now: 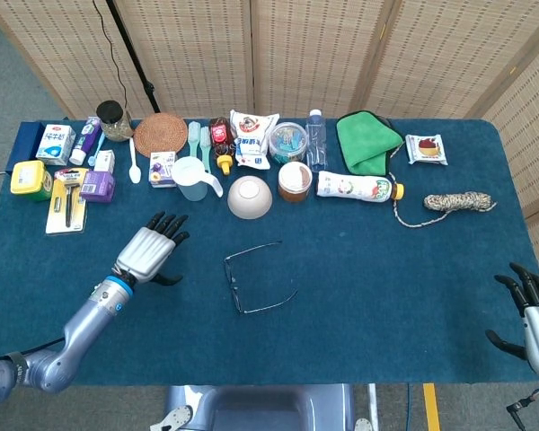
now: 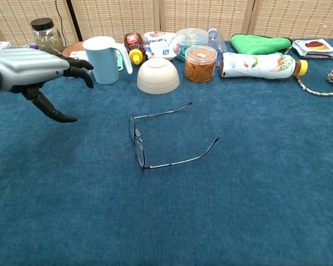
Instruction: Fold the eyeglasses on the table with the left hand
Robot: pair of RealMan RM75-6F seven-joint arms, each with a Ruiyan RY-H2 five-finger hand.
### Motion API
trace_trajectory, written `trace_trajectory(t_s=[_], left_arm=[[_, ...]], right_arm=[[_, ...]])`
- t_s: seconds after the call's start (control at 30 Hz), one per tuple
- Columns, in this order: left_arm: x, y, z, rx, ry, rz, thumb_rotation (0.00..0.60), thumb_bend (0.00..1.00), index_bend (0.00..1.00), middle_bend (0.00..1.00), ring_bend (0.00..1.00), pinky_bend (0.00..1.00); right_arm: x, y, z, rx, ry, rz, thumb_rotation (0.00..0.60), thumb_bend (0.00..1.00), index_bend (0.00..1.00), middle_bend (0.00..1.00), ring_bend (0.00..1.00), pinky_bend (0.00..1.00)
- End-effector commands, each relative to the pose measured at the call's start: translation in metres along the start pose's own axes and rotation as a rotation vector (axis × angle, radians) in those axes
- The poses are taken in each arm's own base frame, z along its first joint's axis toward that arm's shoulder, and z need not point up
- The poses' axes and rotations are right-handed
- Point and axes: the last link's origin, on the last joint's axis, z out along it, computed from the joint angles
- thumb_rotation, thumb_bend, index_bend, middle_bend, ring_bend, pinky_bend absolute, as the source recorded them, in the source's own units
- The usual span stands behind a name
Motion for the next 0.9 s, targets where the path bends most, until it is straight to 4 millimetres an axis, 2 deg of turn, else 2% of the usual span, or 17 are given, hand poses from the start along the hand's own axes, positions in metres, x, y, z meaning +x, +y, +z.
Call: trace_trajectory(t_s=[0.03, 0.6, 0.9], left_arm=[[0.0, 0.007, 0.007, -0.014, -0.001, 0.003, 0.345, 0.2, 0.2, 0.0, 0.0, 0.0], [-0.012, 0.055, 0.04, -0.082, -0.045, 0.024, 0.332, 0.2, 0.18, 0.0, 0.0, 0.0], [-0.013, 0.07, 0.053, -0.087, -0.058, 0.025, 0.329, 0.2, 0.18, 0.0, 0.0, 0.0]], right_arm=[[0.001, 0.001, -0.001, -0.002, 0.004, 0.0, 0.6, 0.0, 0.22, 0.1, 0.14, 0.29], [0.006, 0.01, -0.007, -0.03, 0.029, -0.003, 0.6, 0.0, 0.23, 0.1, 0.14, 0.29], [0.007, 0.014, -0.009, -0.038, 0.032, -0.002, 0.6, 0.0, 0.24, 0.1, 0.14, 0.29]])
